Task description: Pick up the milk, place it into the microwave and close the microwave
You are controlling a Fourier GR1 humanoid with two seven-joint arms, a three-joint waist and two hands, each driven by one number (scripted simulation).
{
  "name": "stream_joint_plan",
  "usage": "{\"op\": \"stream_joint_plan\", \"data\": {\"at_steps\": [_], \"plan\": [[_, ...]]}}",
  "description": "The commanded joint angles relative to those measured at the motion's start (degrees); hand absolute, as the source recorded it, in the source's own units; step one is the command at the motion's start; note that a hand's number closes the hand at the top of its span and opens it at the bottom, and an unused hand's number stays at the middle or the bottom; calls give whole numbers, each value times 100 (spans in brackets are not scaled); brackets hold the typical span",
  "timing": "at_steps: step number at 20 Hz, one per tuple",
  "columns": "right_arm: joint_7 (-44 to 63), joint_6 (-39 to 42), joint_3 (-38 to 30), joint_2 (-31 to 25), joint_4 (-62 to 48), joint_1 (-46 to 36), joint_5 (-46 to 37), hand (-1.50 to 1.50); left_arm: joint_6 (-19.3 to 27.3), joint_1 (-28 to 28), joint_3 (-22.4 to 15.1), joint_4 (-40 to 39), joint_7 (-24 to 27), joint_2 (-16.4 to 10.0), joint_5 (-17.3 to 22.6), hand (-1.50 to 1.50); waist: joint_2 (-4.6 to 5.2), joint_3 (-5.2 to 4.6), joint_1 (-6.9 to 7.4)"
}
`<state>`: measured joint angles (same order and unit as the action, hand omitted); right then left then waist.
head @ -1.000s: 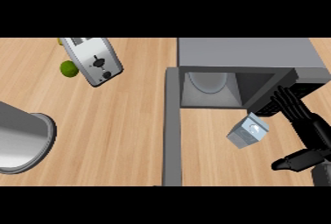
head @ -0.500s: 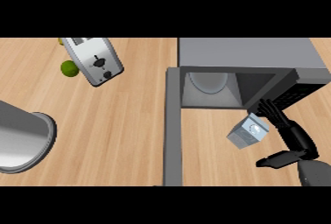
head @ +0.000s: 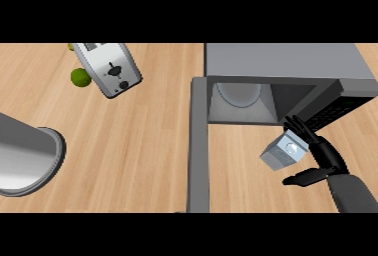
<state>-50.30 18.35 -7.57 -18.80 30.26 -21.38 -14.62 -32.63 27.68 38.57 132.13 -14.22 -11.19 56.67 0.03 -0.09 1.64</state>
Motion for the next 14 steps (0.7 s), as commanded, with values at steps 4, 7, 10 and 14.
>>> {"op": "stream_joint_plan", "data": {"at_steps": [4,7,10,14], "plan": [[-952,40,52,400,-991,-297,-85,-150,-138,43,47,23,-80,124,98,-150,38,27,20],[-1026,518,-27,142,-1310,-470,27,-150,-391,36,133,-225,-50,2,200,-150,65,33,67],[-916,627,-24,211,-1482,-682,67,150,-242,-82,160,-208,-91,-34,190,-150,71,34,67],[-1030,697,151,329,-1483,-793,-22,150,-140,46,63,138,-221,70,274,-150,69,38,106]]}}
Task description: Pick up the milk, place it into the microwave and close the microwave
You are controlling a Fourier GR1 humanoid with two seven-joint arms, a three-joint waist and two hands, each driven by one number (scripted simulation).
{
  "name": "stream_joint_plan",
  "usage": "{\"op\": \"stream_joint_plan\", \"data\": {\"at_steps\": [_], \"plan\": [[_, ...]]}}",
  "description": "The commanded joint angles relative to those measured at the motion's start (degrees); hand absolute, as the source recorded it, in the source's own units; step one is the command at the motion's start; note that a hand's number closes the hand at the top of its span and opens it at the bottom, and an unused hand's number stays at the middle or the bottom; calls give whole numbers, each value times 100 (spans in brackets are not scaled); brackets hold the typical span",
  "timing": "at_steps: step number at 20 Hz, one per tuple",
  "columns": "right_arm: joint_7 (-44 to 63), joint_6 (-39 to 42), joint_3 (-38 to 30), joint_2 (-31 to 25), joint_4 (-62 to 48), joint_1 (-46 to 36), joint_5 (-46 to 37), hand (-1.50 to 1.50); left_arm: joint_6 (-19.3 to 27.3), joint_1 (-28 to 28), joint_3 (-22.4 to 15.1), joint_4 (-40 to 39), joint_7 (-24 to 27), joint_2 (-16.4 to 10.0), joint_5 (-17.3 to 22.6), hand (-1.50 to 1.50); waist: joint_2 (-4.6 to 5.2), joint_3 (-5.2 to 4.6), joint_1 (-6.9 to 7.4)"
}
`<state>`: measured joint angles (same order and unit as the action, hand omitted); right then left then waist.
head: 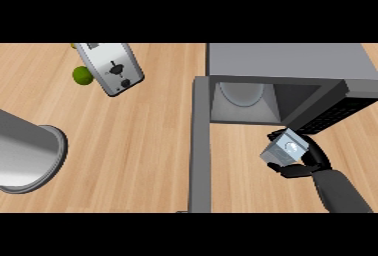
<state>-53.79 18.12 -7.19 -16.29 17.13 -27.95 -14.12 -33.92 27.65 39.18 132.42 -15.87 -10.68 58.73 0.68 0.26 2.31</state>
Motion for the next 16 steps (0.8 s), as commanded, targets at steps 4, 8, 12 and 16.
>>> {"op": "stream_joint_plan", "data": {"at_steps": [4,8,12,16], "plan": [[-985,649,162,208,-176,-63,-57,150,-80,-6,75,-81,-76,-69,138,-150,0,1,-3],[-984,721,161,339,-149,-151,28,150,-319,182,184,-160,0,107,168,-150,-18,-5,44],[-1160,675,59,301,-134,-117,207,150,-45,-21,160,24,-83,14,120,-150,10,5,-11],[-797,-1255,-535,1084,131,190,717,150,-196,61,220,-220,-160,-74,259,-150,-59,-18,-158]]}}
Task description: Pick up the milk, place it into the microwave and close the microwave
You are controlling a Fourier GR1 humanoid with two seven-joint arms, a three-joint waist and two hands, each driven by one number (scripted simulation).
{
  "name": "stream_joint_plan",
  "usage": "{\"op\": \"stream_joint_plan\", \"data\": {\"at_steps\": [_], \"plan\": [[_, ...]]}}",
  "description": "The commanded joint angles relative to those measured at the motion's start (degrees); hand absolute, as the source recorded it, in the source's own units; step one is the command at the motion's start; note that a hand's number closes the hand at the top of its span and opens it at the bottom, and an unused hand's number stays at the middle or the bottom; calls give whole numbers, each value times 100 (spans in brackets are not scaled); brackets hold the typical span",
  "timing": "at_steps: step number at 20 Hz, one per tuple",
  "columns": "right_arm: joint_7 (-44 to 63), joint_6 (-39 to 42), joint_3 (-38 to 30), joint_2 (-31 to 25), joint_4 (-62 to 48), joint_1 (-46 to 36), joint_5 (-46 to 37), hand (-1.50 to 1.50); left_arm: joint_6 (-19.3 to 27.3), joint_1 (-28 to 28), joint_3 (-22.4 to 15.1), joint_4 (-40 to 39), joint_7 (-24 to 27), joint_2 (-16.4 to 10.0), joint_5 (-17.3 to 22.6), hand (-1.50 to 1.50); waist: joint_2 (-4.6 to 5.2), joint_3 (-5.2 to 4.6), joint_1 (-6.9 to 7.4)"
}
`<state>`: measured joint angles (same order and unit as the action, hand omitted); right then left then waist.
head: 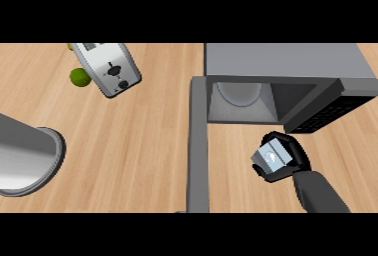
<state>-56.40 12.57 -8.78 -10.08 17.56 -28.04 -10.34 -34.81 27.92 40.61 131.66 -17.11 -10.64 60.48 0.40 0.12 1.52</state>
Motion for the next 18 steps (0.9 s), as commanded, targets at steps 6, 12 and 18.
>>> {"op": "stream_joint_plan", "data": {"at_steps": [6,12,18], "plan": [[-237,-1673,-428,737,404,53,326,150,-318,63,318,-338,-9,81,110,-150,-48,-14,-86],[2,-1726,-490,531,600,-305,373,150,-234,106,285,-145,-332,102,278,-150,-46,-12,-96],[346,-1884,-650,307,-2,-1143,373,150,-469,-34,298,-252,-344,286,60,-150,-16,-7,-9]]}}
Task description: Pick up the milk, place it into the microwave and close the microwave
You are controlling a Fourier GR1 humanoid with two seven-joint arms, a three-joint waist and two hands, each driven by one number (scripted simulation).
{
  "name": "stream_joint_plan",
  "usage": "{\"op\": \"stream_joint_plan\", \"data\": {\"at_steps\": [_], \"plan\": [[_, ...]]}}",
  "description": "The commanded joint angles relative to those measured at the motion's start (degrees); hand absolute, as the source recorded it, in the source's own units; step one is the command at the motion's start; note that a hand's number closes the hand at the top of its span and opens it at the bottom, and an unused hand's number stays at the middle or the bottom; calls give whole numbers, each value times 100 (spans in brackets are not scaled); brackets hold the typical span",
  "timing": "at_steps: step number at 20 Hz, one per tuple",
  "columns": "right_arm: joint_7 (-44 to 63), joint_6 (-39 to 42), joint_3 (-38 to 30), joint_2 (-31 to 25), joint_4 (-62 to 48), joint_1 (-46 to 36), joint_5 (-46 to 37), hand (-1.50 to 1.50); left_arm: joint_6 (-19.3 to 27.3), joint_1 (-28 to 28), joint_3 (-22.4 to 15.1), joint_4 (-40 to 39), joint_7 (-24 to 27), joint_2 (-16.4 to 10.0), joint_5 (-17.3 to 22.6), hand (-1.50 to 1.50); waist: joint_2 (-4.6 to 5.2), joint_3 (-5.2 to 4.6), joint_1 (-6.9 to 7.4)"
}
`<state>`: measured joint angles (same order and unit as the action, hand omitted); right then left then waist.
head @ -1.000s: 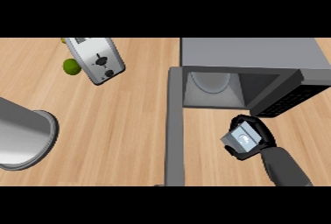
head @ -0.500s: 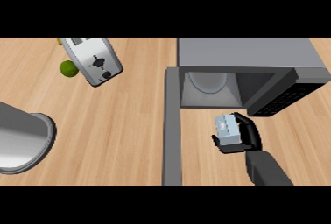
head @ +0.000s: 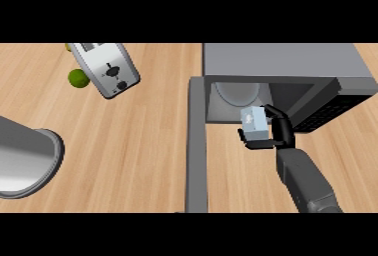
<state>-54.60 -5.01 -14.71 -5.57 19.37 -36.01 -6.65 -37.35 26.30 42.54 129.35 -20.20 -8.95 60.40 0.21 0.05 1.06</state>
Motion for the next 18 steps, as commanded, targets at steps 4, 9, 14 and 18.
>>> {"op": "stream_joint_plan", "data": {"at_steps": [4,9,14,18], "plan": [[489,-11,-83,-526,-581,-901,-86,150,-84,-125,26,-23,-128,-42,-8,-150,37,5,94],[1114,-377,-131,-545,-896,-1640,-130,150,1,-396,-161,-173,-181,-17,-193,-150,81,8,183],[965,-472,-156,-854,-1043,-1730,-199,150,-98,-777,21,-578,-38,-363,-110,-150,168,15,315],[1198,-1291,36,-1003,-1106,-1999,-489,150,115,-907,-185,-477,-164,-354,-174,-150,214,17,371]]}}
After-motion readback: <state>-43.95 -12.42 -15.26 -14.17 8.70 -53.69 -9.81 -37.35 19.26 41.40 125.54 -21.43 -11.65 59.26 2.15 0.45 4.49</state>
